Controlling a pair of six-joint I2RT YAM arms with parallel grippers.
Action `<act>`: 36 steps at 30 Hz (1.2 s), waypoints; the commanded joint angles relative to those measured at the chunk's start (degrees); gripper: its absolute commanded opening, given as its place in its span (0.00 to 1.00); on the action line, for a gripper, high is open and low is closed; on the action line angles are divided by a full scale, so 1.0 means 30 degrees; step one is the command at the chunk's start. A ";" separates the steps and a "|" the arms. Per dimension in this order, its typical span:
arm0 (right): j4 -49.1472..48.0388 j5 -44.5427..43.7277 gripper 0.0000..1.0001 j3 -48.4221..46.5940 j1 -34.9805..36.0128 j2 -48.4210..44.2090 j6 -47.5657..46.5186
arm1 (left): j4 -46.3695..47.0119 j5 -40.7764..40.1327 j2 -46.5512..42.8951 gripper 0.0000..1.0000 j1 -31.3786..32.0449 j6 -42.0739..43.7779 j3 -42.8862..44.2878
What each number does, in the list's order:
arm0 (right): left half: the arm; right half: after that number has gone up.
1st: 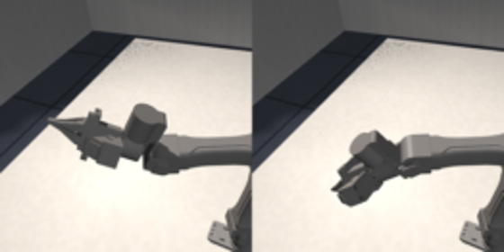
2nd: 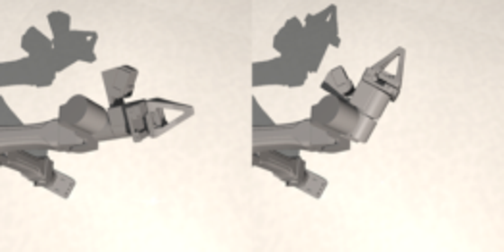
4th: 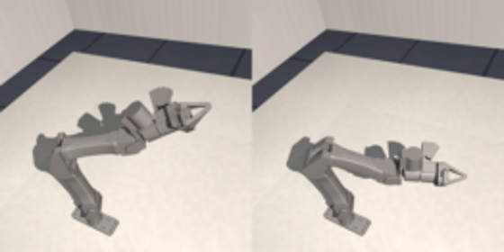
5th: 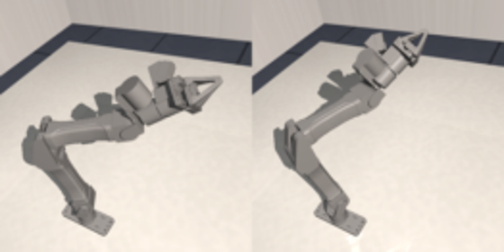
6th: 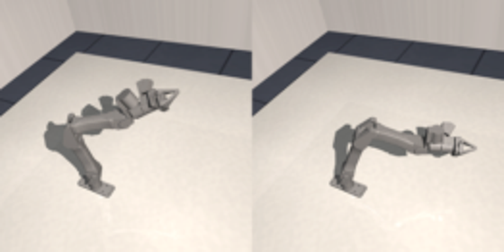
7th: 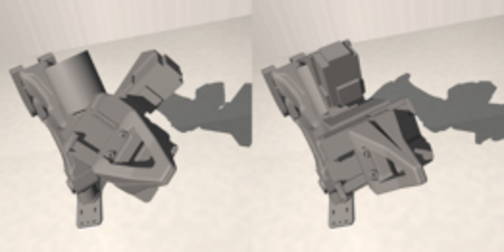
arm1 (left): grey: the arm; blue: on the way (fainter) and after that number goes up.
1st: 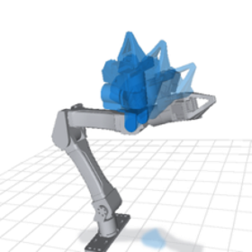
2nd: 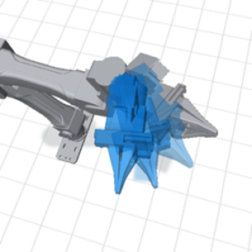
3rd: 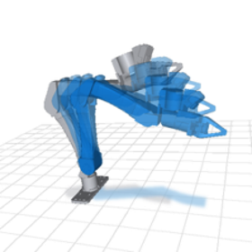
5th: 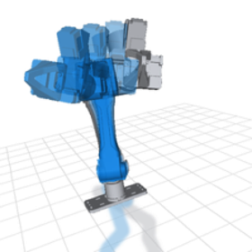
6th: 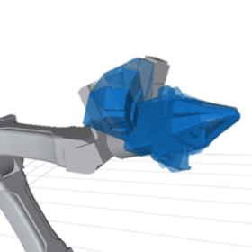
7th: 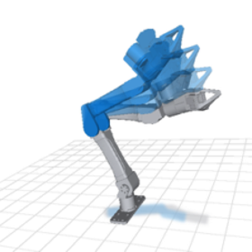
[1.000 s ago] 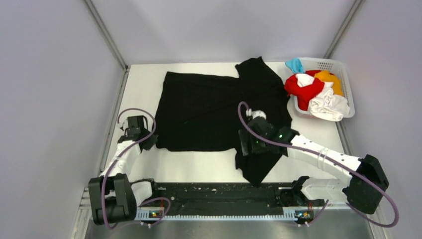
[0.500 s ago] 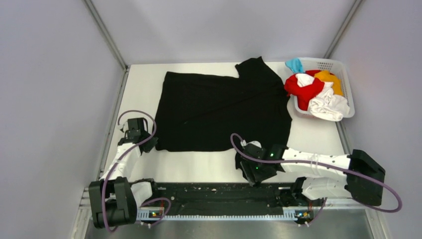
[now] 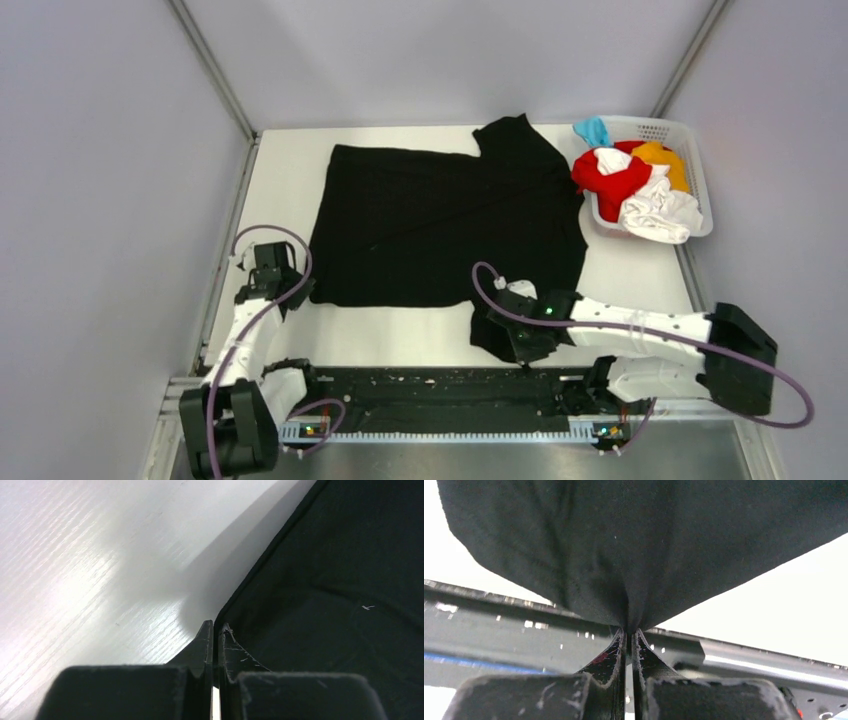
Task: Fold and stack the t-shirts
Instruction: Grab the side of the flattened tshirt closest away from the robot with both arms, then fold the flattened tshirt in 1/3 of the way
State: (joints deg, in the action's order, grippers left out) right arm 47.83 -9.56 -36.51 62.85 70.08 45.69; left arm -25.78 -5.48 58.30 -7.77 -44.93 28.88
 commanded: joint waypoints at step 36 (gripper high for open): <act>-0.2705 -0.0264 0.00 -0.7102 -1.1019 -0.0298 -0.6316 | 0.3235 0.2081 0.2719 0.00 0.0012 -0.2398 0.3754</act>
State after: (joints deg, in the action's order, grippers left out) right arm 48.03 -8.12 -53.10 33.80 65.58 31.42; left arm -22.00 2.28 62.83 -7.77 -51.16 33.93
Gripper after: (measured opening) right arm 0.014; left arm 0.026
